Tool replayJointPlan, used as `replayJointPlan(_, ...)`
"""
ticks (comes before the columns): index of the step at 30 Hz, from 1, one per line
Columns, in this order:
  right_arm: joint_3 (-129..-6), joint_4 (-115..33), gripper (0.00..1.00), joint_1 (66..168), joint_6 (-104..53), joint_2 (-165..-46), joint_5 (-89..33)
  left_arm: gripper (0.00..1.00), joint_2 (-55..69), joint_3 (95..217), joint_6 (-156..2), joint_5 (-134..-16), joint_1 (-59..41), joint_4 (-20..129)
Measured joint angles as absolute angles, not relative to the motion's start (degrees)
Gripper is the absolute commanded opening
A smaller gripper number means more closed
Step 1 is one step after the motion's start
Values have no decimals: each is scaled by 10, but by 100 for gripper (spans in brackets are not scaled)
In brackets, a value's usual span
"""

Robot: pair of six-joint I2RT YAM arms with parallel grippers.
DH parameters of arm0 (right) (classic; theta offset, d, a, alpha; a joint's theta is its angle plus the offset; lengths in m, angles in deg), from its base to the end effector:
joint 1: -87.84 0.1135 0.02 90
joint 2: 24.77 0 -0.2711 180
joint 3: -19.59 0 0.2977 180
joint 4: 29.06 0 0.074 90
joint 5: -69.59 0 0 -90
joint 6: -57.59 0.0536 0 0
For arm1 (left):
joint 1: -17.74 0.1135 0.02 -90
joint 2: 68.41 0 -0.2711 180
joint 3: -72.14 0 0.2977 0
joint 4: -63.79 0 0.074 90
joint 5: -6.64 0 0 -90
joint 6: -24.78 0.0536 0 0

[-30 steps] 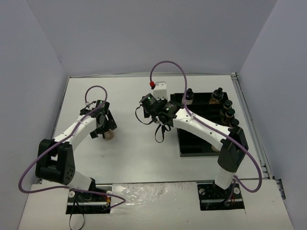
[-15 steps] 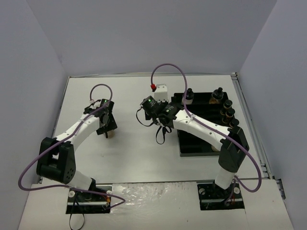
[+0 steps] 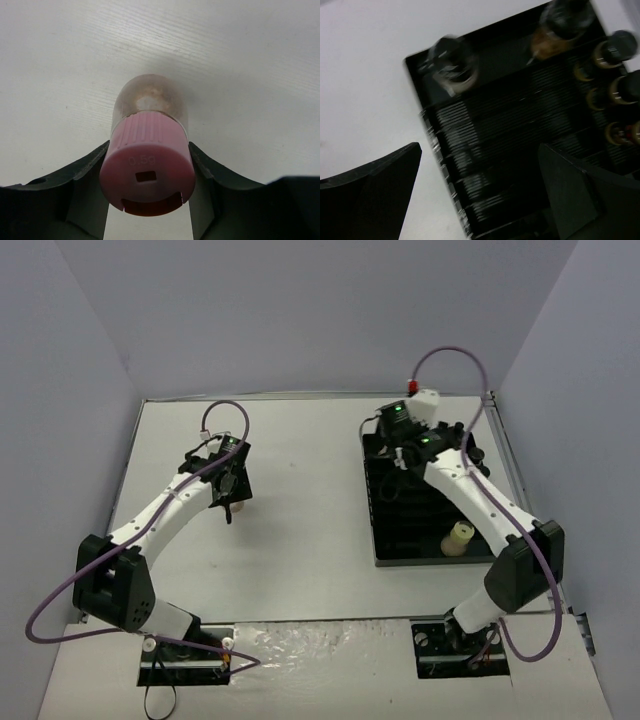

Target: Organize the condiment bottles

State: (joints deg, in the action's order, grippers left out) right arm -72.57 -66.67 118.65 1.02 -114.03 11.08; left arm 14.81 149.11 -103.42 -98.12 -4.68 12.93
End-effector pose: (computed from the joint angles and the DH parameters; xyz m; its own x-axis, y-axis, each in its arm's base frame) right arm 0.3684 0.1871 0.3315 -0.4456 0.2812 -0.8499 0.2127 0.9554 0.2046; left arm 0.3308 -0.1217 0.2446 -0.7590 -0.3338 -0.5590 -0.2907 0.9420 -0.1677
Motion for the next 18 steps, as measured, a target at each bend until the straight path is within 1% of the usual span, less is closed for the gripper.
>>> replayJointPlan(3, -687, -665, 100, 1050, 13, -1089, 102, 0, 141, 1514, -1021, -976, -67, 121)
replayJointPlan(6, -648, -678, 100, 954, 17, -1040, 111, 0, 140, 1540, -1009, -972, -99, 116)
replayJointPlan(14, -599, -684, 100, 863, 6, -961, 92, 0, 176, 1639, -978, -967, -228, 91)
replayJointPlan(18, -580, -685, 100, 848, 7, -940, 90, 0, 218, 1698, -958, -962, -288, 80)
